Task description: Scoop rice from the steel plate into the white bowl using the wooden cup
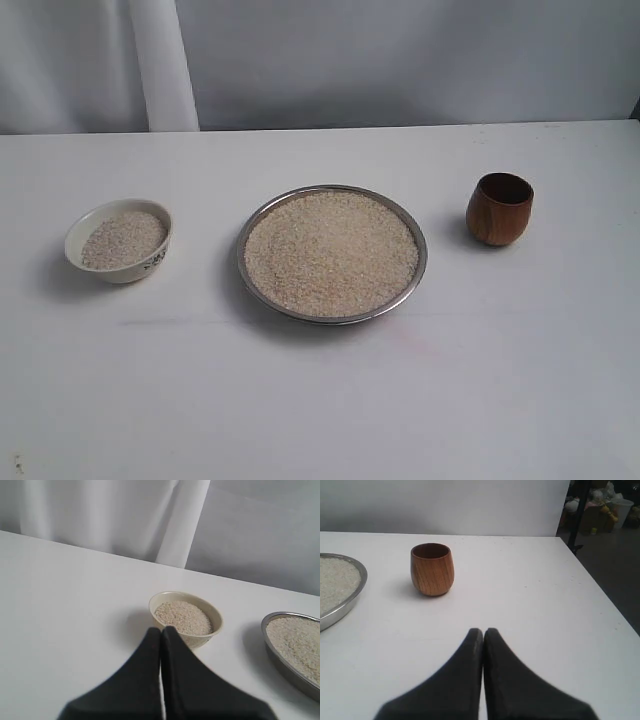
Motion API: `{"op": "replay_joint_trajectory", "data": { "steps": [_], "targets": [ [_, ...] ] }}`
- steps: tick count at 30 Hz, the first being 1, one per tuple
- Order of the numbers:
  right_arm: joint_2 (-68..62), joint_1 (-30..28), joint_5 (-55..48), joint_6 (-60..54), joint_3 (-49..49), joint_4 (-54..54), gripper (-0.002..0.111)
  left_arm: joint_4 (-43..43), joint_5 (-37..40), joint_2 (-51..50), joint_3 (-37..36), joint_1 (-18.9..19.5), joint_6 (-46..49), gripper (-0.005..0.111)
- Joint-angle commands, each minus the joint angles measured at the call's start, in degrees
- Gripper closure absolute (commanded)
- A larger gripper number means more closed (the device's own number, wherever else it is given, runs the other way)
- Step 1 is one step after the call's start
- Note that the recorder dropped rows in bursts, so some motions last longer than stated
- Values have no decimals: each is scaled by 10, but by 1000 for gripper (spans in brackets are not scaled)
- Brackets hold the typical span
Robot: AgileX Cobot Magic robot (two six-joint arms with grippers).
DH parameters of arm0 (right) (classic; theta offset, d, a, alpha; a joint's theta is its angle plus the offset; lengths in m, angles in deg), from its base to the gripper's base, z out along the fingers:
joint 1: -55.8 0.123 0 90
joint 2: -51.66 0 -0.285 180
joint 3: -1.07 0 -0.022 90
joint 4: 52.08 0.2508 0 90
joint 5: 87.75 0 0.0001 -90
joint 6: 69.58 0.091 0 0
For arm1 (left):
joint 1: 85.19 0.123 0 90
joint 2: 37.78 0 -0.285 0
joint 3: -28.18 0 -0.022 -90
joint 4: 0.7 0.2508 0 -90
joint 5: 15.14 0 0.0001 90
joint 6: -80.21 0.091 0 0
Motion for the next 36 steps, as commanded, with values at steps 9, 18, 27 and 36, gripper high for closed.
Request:
{"op": "replay_joint_trajectory", "data": {
  "steps": [9,18,27,36],
  "targets": [
    [4,-5,1,4,2,-3,108,-2,-4,1,0,-4,-2,107],
    [4,-5,72,4,2,-3,108,-2,-4,1,0,-4,-2,107],
    [4,-5,366,4,2,30,108,-2,-4,1,0,-4,-2,107],
    [4,-5,660,4,2,30,108,-2,-4,1,0,-4,-2,107]
  ]
}}
